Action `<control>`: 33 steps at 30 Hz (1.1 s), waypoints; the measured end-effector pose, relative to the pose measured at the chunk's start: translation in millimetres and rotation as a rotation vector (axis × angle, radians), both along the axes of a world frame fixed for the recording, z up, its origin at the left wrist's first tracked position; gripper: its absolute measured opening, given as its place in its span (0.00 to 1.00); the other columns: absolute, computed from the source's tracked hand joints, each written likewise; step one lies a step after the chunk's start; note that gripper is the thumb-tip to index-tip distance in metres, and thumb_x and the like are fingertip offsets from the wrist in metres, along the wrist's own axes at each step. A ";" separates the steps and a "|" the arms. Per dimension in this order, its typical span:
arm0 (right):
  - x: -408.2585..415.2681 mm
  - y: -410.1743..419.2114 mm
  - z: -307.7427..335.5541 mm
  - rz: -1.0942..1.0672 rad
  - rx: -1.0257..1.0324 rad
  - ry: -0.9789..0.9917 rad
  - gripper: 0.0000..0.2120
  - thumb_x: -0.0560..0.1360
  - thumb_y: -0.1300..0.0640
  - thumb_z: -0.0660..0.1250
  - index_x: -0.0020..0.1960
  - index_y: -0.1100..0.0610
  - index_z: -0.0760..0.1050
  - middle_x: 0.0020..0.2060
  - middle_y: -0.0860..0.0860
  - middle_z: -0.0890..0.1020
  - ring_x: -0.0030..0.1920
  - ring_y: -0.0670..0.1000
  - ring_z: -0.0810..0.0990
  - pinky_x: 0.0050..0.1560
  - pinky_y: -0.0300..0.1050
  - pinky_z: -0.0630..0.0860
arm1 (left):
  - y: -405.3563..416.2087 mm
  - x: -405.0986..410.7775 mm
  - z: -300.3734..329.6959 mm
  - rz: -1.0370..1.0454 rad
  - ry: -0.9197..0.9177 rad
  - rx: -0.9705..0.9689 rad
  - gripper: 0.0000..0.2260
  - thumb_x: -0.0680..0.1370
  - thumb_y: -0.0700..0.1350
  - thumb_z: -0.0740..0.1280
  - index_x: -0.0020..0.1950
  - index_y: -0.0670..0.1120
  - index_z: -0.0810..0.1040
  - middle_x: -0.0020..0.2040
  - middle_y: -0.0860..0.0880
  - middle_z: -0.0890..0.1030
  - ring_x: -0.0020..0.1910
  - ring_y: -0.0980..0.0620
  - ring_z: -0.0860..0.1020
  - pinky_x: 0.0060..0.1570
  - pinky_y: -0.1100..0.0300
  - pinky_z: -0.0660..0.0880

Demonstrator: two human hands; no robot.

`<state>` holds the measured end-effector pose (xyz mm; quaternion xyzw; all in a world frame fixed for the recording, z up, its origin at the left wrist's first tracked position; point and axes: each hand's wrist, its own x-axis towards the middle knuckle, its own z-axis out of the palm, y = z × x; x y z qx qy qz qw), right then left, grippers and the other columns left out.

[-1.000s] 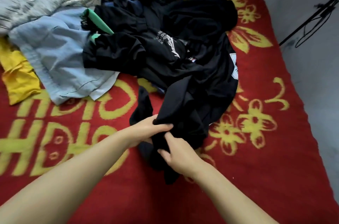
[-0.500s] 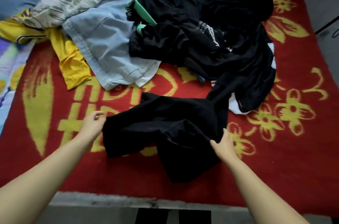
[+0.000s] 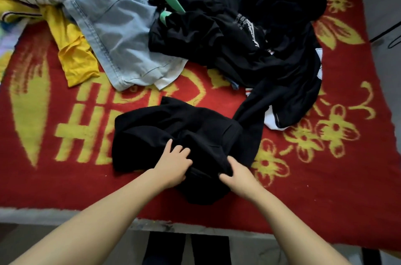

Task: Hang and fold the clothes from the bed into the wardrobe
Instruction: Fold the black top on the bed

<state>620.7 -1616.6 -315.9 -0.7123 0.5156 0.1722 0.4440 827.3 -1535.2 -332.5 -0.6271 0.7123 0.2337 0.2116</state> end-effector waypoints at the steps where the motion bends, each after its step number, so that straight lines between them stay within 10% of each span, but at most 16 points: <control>1: -4.5 1.9 3.3 0.098 0.001 -0.017 0.27 0.74 0.52 0.65 0.72 0.56 0.65 0.64 0.53 0.75 0.64 0.54 0.74 0.61 0.44 0.71 | 2.1 -2.1 -0.4 0.029 -0.023 0.022 0.20 0.75 0.51 0.64 0.67 0.49 0.72 0.68 0.46 0.68 0.69 0.43 0.62 0.73 0.41 0.46; 7: -11.6 6.3 29.3 0.489 -0.450 -0.025 0.23 0.69 0.61 0.70 0.63 0.54 0.73 0.49 0.53 0.74 0.42 0.57 0.75 0.45 0.48 0.71 | 41.7 13.2 23.1 0.706 0.667 -0.094 0.15 0.72 0.35 0.59 0.46 0.54 0.77 0.48 0.55 0.80 0.49 0.57 0.77 0.53 0.58 0.72; 12: 4.2 40.8 49.9 0.782 -0.827 -0.430 0.20 0.69 0.61 0.60 0.57 0.50 0.80 0.36 0.49 0.74 0.34 0.50 0.74 0.41 0.43 0.73 | 11.9 26.7 54.4 0.727 0.633 -0.678 0.04 0.74 0.45 0.62 0.47 0.48 0.76 0.48 0.54 0.77 0.51 0.54 0.74 0.53 0.61 0.68; 18: 16.5 65.0 48.8 1.103 -0.787 -0.467 0.19 0.70 0.55 0.64 0.58 0.42 0.79 0.39 0.46 0.75 0.39 0.48 0.75 0.47 0.40 0.75 | -29.8 24.0 32.6 0.690 0.685 0.107 0.44 0.71 0.67 0.65 0.78 0.56 0.45 0.74 0.53 0.65 0.73 0.53 0.60 0.74 0.50 0.47; 22: 8.7 61.2 43.8 1.055 -0.703 -0.443 0.23 0.65 0.55 0.72 0.59 0.43 0.79 0.39 0.46 0.75 0.38 0.48 0.75 0.39 0.38 0.73 | -31.4 36.7 29.1 0.350 0.356 0.256 0.29 0.71 0.66 0.67 0.66 0.51 0.73 0.61 0.52 0.79 0.62 0.50 0.75 0.63 0.55 0.67; 25: -7.5 65.6 36.0 0.900 -0.572 -0.444 0.30 0.64 0.62 0.70 0.66 0.51 0.76 0.45 0.52 0.77 0.43 0.53 0.77 0.38 0.42 0.76 | -21.2 49.6 35.9 0.401 0.513 0.108 0.11 0.75 0.50 0.69 0.55 0.49 0.78 0.51 0.52 0.82 0.53 0.52 0.79 0.51 0.60 0.72; 30: -30.0 40.7 11.8 0.258 -0.286 -0.143 0.45 0.71 0.53 0.71 0.77 0.43 0.46 0.73 0.50 0.55 0.72 0.54 0.60 0.66 0.46 0.69 | 34.0 81.9 62.5 0.920 0.960 -0.233 0.12 0.78 0.43 0.67 0.58 0.57 0.75 0.54 0.60 0.79 0.53 0.64 0.77 0.51 0.72 0.71; 33: -25.4 15.2 -8.2 0.353 -0.272 0.178 0.43 0.73 0.45 0.69 0.78 0.45 0.46 0.77 0.50 0.51 0.75 0.55 0.53 0.70 0.52 0.63 | 72.1 90.4 62.7 0.970 0.973 -0.166 0.11 0.79 0.42 0.66 0.56 0.57 0.75 0.53 0.57 0.80 0.51 0.66 0.77 0.48 0.72 0.72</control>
